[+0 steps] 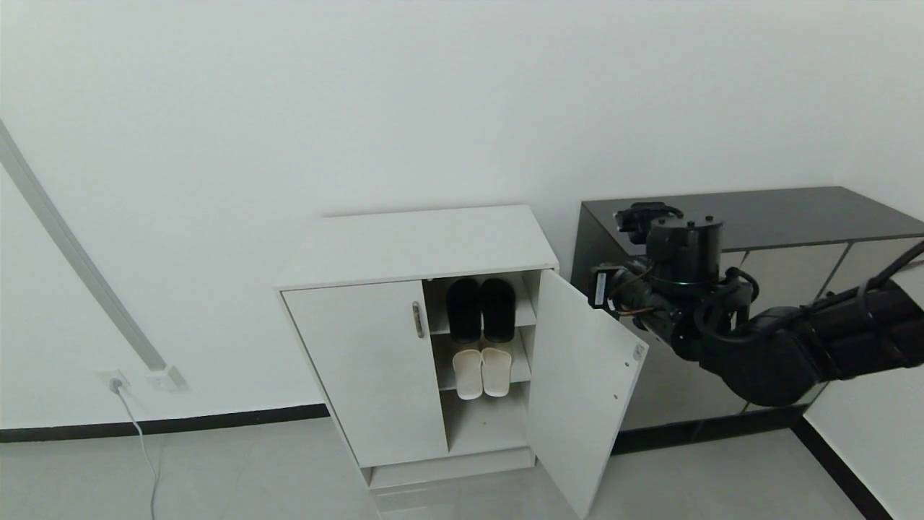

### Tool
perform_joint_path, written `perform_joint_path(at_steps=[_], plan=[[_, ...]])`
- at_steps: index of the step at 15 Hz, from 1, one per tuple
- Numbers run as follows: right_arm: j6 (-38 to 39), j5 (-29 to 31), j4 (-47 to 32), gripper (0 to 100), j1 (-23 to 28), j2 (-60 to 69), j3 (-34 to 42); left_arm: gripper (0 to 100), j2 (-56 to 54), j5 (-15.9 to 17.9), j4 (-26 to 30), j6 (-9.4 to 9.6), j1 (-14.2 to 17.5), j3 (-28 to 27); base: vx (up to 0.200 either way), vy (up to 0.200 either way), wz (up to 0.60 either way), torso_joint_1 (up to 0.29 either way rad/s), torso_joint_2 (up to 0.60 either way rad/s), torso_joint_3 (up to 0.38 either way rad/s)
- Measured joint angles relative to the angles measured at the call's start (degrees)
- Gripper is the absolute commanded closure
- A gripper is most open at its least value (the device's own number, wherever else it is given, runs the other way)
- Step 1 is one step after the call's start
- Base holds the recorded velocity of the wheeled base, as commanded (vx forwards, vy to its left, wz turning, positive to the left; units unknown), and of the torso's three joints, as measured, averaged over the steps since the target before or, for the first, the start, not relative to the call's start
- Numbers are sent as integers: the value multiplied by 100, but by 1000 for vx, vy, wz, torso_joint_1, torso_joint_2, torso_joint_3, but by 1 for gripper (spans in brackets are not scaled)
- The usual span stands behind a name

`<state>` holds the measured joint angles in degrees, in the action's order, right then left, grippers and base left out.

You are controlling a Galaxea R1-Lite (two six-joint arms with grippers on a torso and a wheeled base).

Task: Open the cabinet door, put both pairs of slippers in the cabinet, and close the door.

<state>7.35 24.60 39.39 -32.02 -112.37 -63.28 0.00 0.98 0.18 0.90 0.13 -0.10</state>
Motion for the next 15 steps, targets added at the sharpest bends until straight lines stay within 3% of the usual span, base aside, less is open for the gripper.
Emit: perform_joint_path(at_steps=[6,15], plan=[[45,-189,-400,100,722,-1058,-1122,100,0,0,0,7,2,0,0,0,0,0,0,0],[48,-279,-400,100,1031,-1762,-1215,100,0,0,0,5,0,0,0,0,0,0,0,0]])
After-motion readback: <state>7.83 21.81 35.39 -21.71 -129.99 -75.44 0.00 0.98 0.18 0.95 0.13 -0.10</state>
